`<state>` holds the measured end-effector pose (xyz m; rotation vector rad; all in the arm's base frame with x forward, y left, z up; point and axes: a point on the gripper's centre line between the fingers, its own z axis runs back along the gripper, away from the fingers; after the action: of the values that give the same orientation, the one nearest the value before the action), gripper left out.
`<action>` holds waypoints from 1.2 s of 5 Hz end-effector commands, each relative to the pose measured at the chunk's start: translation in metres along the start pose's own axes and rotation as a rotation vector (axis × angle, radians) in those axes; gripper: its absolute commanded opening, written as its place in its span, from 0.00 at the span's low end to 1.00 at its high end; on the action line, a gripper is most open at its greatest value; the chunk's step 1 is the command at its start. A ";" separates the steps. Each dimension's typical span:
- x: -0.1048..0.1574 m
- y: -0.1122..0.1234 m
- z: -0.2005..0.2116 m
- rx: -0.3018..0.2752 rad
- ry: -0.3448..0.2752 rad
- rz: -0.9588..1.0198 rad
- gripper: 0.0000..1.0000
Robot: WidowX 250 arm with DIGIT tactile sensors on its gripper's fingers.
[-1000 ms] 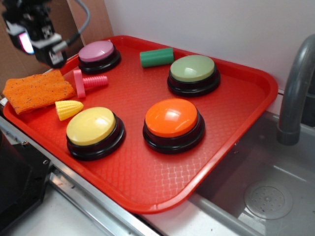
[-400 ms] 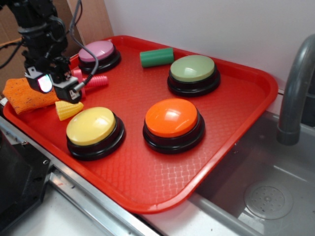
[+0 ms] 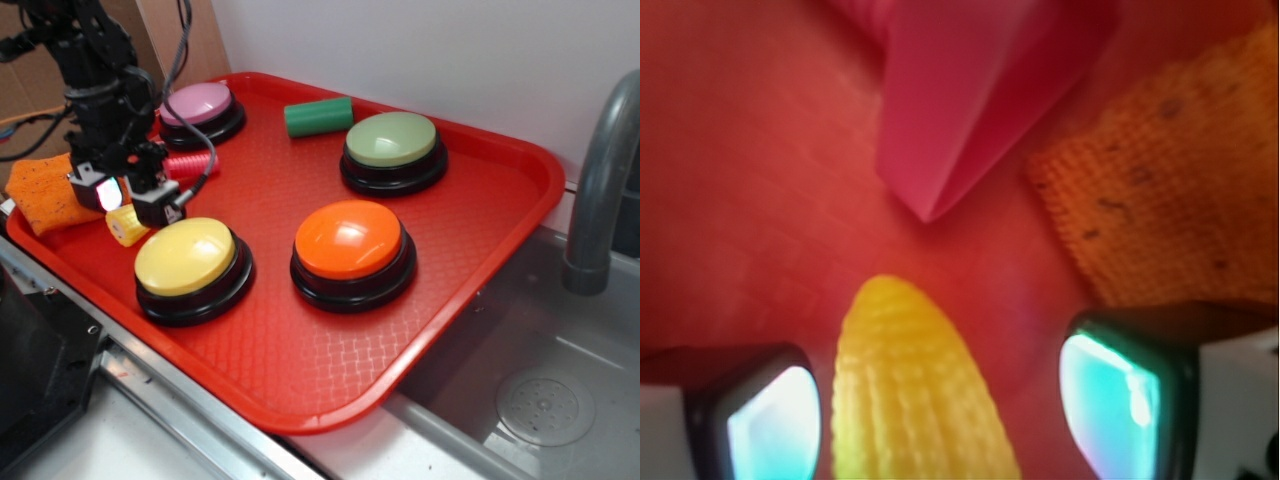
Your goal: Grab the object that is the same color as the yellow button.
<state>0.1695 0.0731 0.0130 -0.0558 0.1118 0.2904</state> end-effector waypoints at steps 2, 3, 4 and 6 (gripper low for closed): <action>0.002 -0.003 0.003 -0.009 0.016 0.084 0.00; 0.006 -0.008 0.034 0.005 -0.015 0.073 0.00; 0.022 -0.033 0.086 0.027 -0.086 -0.035 0.00; 0.035 -0.098 0.164 0.039 -0.232 -0.255 0.00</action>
<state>0.2483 0.0066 0.1527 0.0028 -0.0322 0.0576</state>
